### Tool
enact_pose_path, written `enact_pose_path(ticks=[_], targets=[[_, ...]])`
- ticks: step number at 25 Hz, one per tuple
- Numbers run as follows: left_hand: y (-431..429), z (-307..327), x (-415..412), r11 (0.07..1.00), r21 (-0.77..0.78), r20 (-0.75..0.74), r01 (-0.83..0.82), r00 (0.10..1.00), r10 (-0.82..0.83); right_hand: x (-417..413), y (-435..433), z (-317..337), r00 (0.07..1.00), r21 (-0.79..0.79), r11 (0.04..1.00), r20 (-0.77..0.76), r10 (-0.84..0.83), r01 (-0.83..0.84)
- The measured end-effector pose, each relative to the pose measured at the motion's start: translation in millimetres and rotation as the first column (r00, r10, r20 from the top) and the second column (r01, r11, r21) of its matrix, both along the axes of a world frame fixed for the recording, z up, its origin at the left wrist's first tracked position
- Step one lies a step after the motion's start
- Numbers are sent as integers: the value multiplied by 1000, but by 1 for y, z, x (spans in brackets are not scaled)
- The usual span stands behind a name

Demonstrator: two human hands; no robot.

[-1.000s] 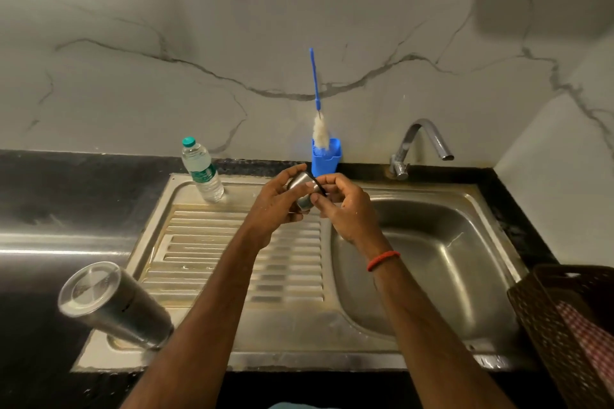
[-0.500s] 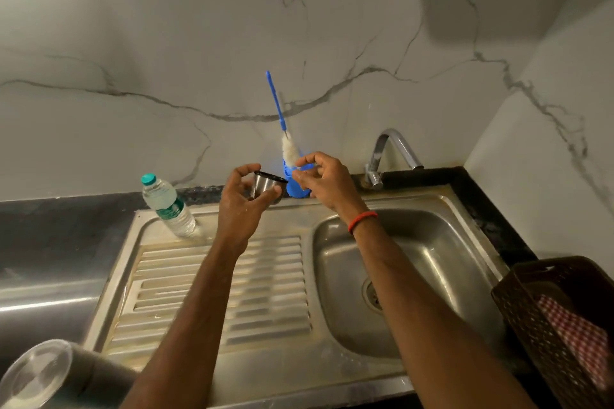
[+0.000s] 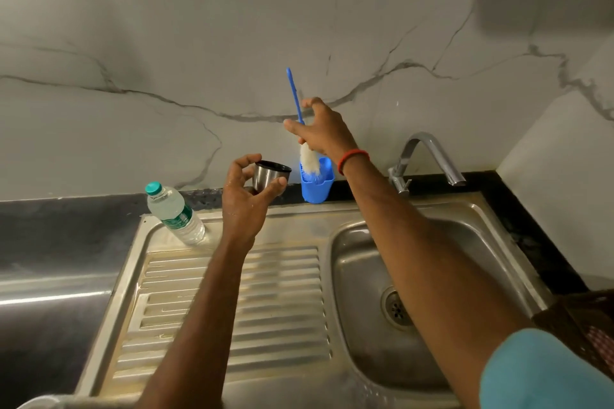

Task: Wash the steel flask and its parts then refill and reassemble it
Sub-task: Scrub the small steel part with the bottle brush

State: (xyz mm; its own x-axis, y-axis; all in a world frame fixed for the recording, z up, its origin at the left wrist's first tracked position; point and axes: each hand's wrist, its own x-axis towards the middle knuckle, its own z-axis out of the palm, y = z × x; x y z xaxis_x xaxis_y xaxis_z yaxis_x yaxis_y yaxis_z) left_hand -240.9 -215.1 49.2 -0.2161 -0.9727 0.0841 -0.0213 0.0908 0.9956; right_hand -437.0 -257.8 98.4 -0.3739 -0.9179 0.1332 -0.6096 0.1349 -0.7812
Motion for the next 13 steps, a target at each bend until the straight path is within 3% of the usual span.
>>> enact_pose_path(ticks=[3,5,8,13], targets=[[-2,-6,0,1000,30,-41,4,999,-3,-9,-31,8,973,91,994,-229,-40,62],[-5,-7,0,999,42,-41,7,999,-5,-16,-42,22,939,47,986,-316,-135,158],[-8,-9,0,999,39,-41,3,999,-1,-24,-44,34,905,-105,968,-346,-250,227],[3,-8,-1,999,51,-78,16,997,-12,-24,-26,39,926,-178,970,-309,-217,167]])
